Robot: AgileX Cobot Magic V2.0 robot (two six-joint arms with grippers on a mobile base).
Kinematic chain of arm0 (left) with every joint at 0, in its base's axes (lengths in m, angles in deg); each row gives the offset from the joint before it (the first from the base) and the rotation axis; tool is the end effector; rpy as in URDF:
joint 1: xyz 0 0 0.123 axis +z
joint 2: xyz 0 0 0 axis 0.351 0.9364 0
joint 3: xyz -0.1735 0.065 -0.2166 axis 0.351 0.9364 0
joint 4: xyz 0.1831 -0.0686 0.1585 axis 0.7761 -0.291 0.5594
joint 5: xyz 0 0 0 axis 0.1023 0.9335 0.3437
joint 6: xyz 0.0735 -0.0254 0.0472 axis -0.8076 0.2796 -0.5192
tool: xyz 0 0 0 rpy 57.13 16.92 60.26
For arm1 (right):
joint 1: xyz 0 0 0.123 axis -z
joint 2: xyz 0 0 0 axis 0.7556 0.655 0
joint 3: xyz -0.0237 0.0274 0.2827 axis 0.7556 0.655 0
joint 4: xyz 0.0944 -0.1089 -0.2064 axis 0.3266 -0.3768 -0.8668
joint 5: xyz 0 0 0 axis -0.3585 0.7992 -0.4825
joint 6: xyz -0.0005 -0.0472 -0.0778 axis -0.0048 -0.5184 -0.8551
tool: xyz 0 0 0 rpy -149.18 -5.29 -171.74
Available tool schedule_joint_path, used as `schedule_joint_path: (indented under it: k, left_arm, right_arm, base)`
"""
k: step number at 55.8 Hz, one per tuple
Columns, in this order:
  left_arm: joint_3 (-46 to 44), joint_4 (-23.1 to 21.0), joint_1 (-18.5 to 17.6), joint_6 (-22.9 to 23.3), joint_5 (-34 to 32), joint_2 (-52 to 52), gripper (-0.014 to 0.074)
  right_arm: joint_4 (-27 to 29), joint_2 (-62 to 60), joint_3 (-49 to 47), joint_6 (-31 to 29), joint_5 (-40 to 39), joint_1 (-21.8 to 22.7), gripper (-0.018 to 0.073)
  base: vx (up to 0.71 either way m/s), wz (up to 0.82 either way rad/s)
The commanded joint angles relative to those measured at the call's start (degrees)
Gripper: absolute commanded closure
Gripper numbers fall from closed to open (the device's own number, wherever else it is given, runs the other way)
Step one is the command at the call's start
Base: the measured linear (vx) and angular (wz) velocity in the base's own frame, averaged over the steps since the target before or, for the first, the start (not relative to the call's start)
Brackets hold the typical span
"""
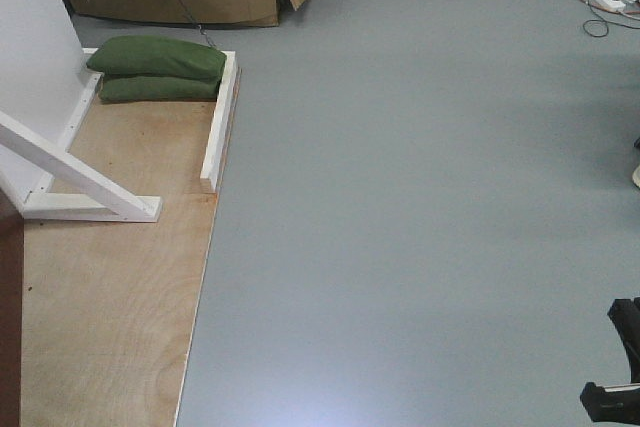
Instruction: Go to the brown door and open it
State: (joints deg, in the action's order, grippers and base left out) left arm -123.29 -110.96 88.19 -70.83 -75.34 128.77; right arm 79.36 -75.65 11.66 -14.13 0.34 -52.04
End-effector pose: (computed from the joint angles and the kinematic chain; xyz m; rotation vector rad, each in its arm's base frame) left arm -0.0120 0.1981 0.5601 -1.6468 0.5520 2.0167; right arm 0.0525 0.0050 0.1701 -0.0524 1.8701 0.0688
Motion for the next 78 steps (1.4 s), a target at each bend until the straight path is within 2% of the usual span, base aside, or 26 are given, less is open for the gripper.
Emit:
schedule_joint_path:
  k: [1, 6, 11, 20, 25, 39, 58, 78]
  left_arm:
    - [-1.0, 2.7, 0.1, 2.0, 3.2, -0.1, 0.053]
    - [-1.0, 1.9, 0.1, 3.2, 3.4, 1.2, 0.053]
    - [-1.0, -2.8, 0.1, 3.9, 6.5, 1.3, 0.053]
    - [-1.0, -11.7, -0.1, -0.3, 15.4, 0.4, 0.053]
    - [-1.0, -15.2, -0.1, -1.9, 18.1, 0.0, 0.053]
    - [-0.8, -15.2, -0.2, -0.7, 22.7, -1.6, 0.053]
    - [-0.8, -15.2, -0.2, 0.9, 24.9, -5.8, 0.053]
    - [-0.8, -15.2, -8.7, 1.5, 24.7, -11.9, 0.053]
  right_arm:
    - [-0.2, -0.3, 0.2, -0.4, -4.5, -0.1, 0.0559]
    - [-0.2, -0.3, 0.2, -0.4, -4.5, -0.1, 0.0559]
    - [-0.2, -0.3, 0.2, -0.4, -4.5, -0.1, 0.0559]
    - [-0.2, -0.3, 0.2, -0.4, -4.5, -0.1, 0.0559]
    - [-0.2, -0.3, 0.2, -0.4, -4.5, -0.1, 0.0559]
    - [-0.2, -0.3, 0.2, -0.4, -4.5, -0.1, 0.0559]
    - [-0.2, -0.3, 0.2, -0.4, -4.5, -0.1, 0.0559]
    - [-0.2, -0.3, 0.2, -0.4, -4.5, -0.1, 0.0559]
  base:
    - [0.0, 0.0]
    - [0.0, 0.0]
    - [0.0, 0.0]
    - [0.0, 0.0]
    - [0.0, 0.0]
    - [0.0, 0.0]
    - [0.0, 0.0]
    - [0.0, 0.0]
